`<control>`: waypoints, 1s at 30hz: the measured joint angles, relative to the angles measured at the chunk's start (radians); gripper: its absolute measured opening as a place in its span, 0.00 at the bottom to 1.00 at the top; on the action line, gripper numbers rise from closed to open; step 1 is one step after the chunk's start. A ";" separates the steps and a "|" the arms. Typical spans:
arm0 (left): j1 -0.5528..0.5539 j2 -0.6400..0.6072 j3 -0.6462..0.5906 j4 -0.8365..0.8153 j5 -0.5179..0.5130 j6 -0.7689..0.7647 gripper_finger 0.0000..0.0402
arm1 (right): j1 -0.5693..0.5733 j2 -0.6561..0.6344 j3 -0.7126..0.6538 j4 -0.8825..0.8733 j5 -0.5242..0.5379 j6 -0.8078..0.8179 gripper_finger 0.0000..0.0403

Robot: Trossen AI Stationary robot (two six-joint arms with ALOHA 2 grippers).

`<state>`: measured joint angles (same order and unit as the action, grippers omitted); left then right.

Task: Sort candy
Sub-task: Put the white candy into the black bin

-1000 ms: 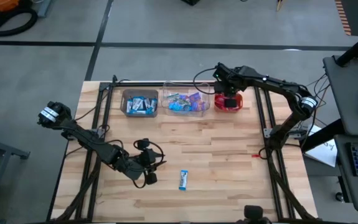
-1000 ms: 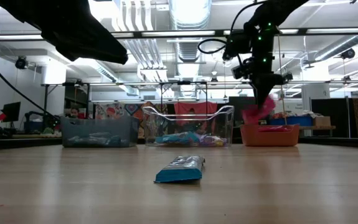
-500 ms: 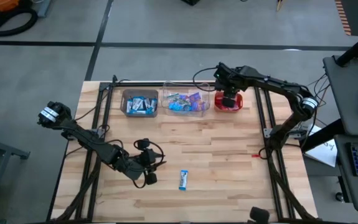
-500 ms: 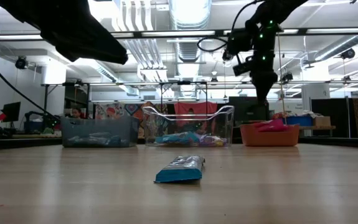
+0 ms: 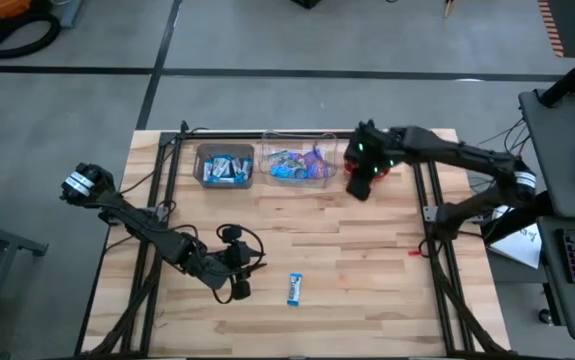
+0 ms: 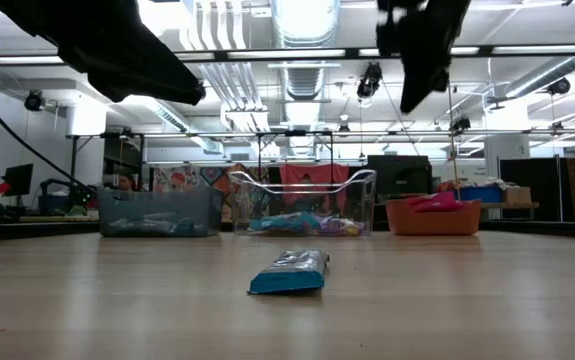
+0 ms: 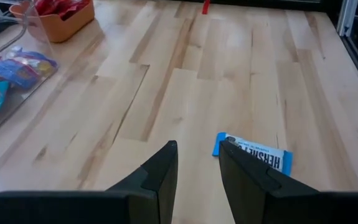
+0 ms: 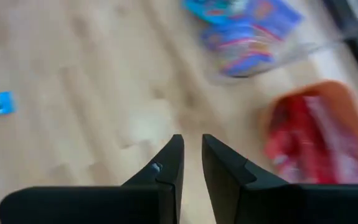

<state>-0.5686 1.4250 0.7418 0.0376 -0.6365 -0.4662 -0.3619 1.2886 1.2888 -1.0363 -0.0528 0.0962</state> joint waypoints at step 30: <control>-0.030 0.349 0.361 -0.271 0.227 -0.741 0.25 | 0.845 0.077 -0.206 0.125 0.018 0.552 0.12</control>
<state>-0.5987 1.7744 1.1028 -0.2338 -0.4092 -1.2071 0.4830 1.3652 1.0832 -0.9108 -0.0349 0.6483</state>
